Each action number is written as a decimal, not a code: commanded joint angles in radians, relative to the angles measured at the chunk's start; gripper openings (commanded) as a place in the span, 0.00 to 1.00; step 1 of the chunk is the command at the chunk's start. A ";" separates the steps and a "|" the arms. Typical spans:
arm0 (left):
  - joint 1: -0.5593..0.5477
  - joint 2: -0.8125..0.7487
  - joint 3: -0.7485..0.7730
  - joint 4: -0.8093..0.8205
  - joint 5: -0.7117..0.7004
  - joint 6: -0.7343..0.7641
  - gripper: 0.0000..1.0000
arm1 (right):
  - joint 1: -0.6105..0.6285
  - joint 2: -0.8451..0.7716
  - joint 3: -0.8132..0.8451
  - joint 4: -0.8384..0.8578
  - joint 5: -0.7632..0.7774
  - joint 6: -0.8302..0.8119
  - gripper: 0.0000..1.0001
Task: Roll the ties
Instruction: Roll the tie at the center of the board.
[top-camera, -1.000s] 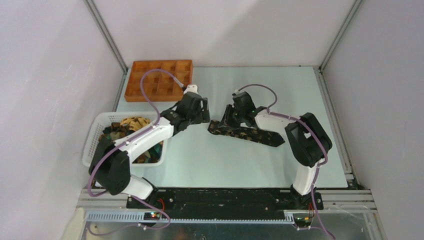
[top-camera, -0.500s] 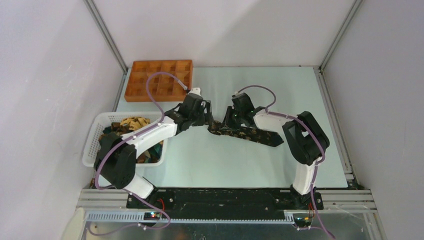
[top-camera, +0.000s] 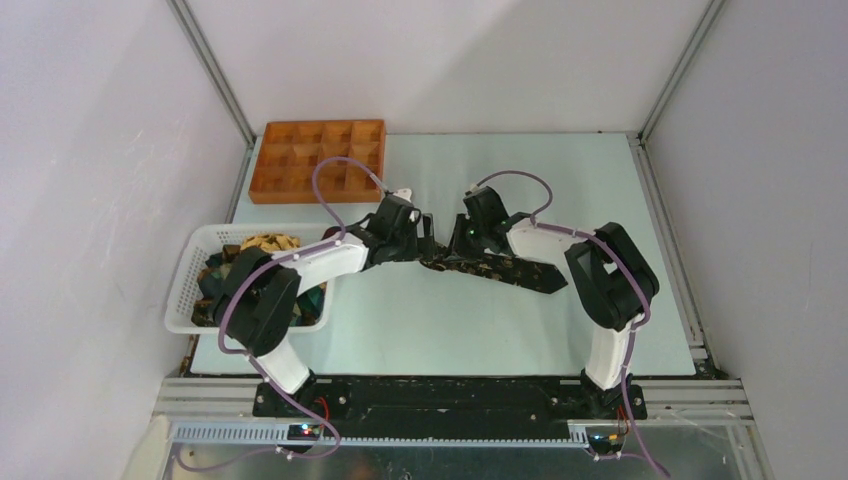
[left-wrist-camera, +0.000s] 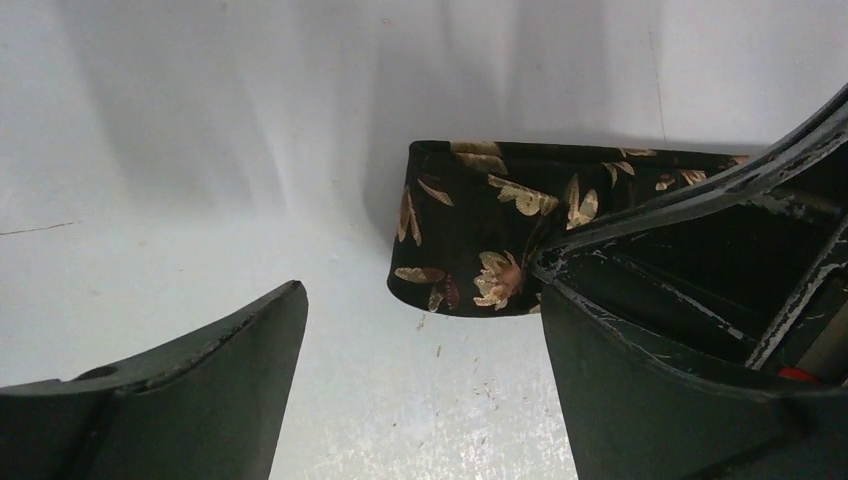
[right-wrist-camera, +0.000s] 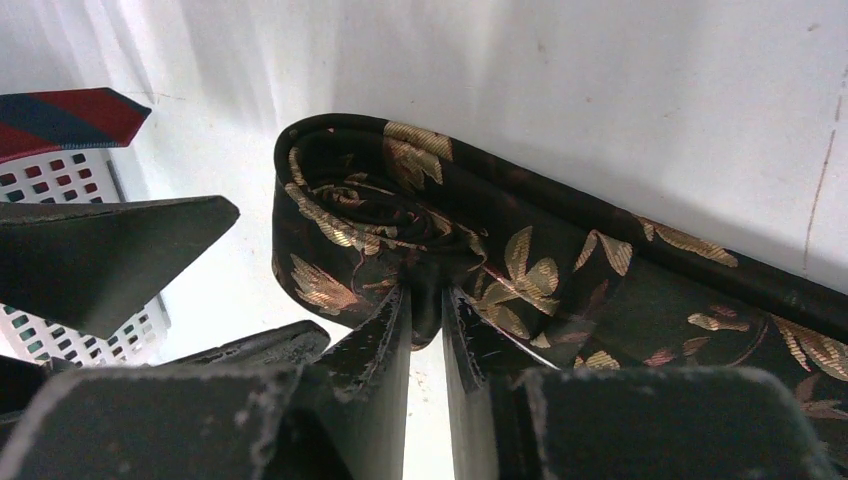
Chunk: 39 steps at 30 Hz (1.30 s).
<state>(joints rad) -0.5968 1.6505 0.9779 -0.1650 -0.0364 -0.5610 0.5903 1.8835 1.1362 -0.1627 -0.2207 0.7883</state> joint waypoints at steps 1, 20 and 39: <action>0.008 0.013 -0.018 0.100 0.055 -0.016 0.93 | -0.014 0.023 0.023 -0.038 0.068 -0.030 0.19; 0.009 0.084 -0.065 0.287 0.132 -0.043 0.70 | -0.024 0.029 0.023 -0.047 0.064 -0.034 0.19; 0.008 0.087 -0.058 0.283 0.163 -0.043 0.44 | -0.037 -0.098 0.022 -0.056 0.074 -0.065 0.24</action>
<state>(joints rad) -0.5922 1.7454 0.9104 0.1139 0.1207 -0.6033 0.5709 1.8755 1.1362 -0.1944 -0.2050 0.7635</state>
